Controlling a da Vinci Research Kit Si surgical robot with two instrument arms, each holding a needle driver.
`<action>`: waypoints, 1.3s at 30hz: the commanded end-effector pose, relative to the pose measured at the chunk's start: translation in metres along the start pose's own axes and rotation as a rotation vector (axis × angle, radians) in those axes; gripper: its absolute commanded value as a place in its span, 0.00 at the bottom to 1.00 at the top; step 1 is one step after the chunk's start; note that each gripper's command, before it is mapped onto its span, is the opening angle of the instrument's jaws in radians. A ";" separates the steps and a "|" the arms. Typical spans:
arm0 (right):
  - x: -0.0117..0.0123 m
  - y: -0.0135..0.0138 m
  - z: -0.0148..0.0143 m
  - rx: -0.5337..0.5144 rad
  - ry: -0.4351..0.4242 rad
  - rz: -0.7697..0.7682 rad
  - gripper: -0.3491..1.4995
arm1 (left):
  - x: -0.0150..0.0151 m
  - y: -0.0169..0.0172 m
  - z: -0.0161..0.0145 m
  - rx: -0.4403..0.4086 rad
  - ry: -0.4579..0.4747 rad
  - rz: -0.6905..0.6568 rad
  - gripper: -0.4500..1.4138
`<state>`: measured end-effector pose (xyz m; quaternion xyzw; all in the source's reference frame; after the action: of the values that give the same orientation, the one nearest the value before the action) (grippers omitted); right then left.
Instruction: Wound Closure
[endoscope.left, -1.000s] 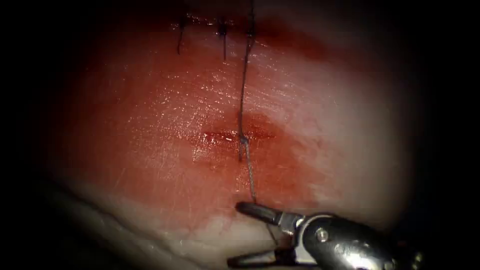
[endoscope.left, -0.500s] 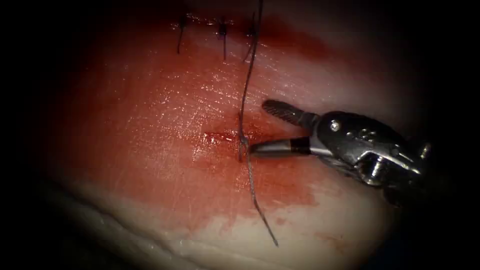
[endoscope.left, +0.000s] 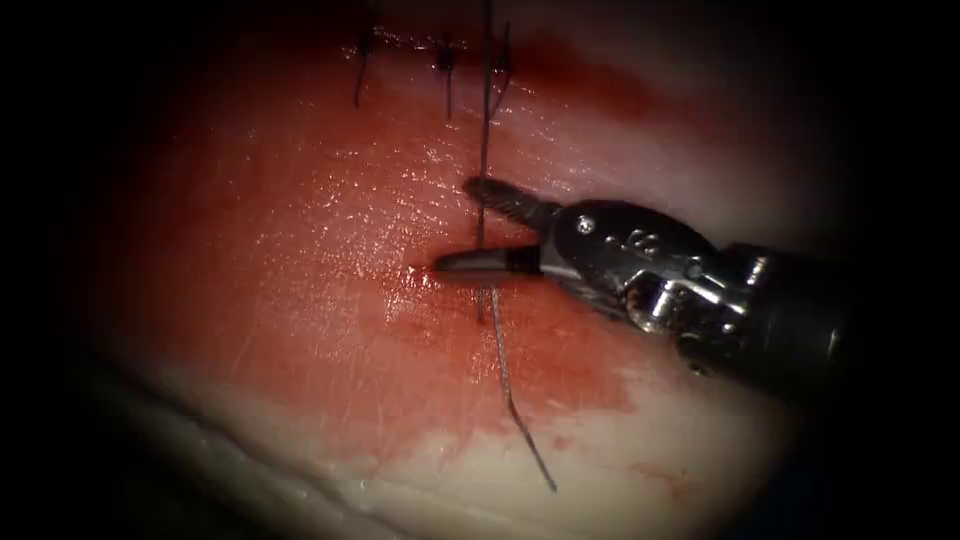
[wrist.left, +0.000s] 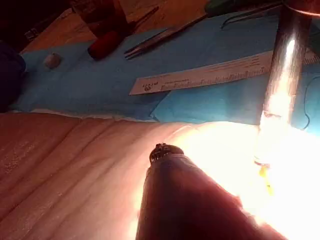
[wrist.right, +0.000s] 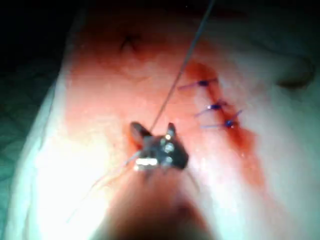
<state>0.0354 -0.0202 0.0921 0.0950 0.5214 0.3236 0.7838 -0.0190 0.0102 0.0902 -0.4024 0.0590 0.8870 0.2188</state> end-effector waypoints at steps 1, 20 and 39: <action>-0.0002 -0.0004 0.0013 0.008 0.002 -0.004 0.94 | 0.0004 -0.0002 0.0008 0.002 0.004 0.001 0.00; -0.0007 -0.0009 0.0037 0.032 0.011 -0.010 0.85 | 0.0006 0.0001 0.0007 0.003 0.001 0.011 0.00; -0.0010 -0.0009 0.0037 0.143 0.018 -0.021 0.00 | 0.0006 0.0002 0.0006 0.001 0.003 0.011 0.00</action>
<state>0.0380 -0.0208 0.0937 0.1420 0.5506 0.2789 0.7739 -0.0193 0.0100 0.0900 -0.4020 0.0610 0.8881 0.2143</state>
